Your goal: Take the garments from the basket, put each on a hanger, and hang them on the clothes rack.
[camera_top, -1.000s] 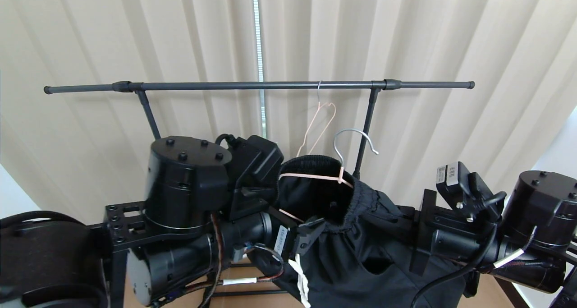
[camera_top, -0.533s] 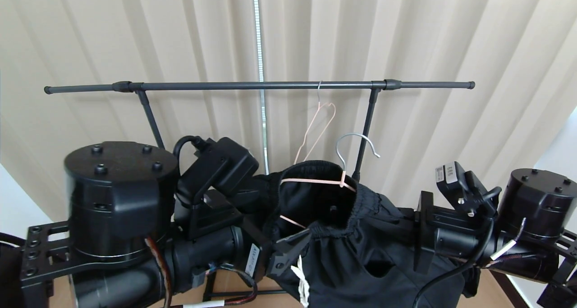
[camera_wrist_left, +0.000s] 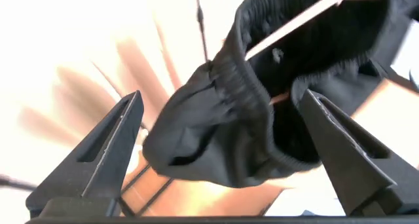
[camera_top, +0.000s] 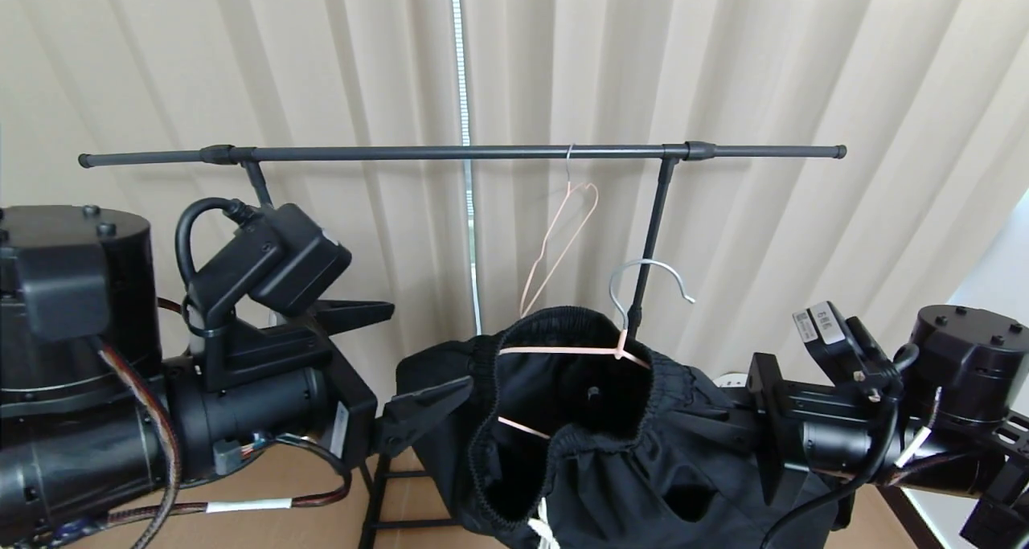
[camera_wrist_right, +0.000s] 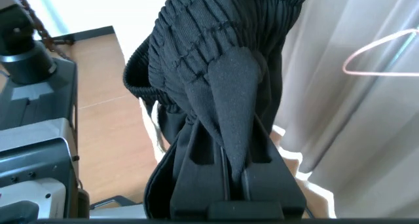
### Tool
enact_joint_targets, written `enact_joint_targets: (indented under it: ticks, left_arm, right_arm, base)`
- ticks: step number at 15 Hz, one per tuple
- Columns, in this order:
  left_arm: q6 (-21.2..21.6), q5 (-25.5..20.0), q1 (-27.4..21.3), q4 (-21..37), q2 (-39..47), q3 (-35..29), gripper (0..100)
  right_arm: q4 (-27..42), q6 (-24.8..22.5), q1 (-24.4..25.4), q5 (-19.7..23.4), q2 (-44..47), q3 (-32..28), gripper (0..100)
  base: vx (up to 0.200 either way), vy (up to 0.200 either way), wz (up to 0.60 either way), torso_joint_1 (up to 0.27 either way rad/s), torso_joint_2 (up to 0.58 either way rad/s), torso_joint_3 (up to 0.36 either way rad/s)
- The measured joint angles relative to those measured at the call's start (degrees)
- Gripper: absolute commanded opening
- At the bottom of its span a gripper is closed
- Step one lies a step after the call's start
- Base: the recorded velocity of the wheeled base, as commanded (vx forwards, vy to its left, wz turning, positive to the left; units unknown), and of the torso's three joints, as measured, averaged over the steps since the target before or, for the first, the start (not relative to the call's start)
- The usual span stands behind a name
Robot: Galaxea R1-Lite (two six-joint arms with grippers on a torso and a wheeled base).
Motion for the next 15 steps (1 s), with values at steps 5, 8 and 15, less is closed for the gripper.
enact_joint_targets:
  ticks: [5,8,15]
  left_arm:
    - [11.7,-20.9,11.8,3.0,-1.0,-1.5,100]
    - [20.0,-31.2,14.2,3.0,2.1,-2.3,100]
    - [34.0,-36.2,13.1,8.3,11.4,-7.0,100]
  right_arm:
    - [-3.6,0.0,-1.0,4.4,0.4,2.2,0]
    - [-3.7,0.0,-1.0,4.5,0.4,2.5,0]
    - [-3.8,0.0,-1.0,5.1,-0.6,3.4,0]
  base:
    - [0.0,0.0,0.0,0.0,0.0,0.0]
    - [0.0,0.0,0.0,0.0,0.0,0.0]
    - [0.0,0.0,0.0,0.0,0.0,0.0]
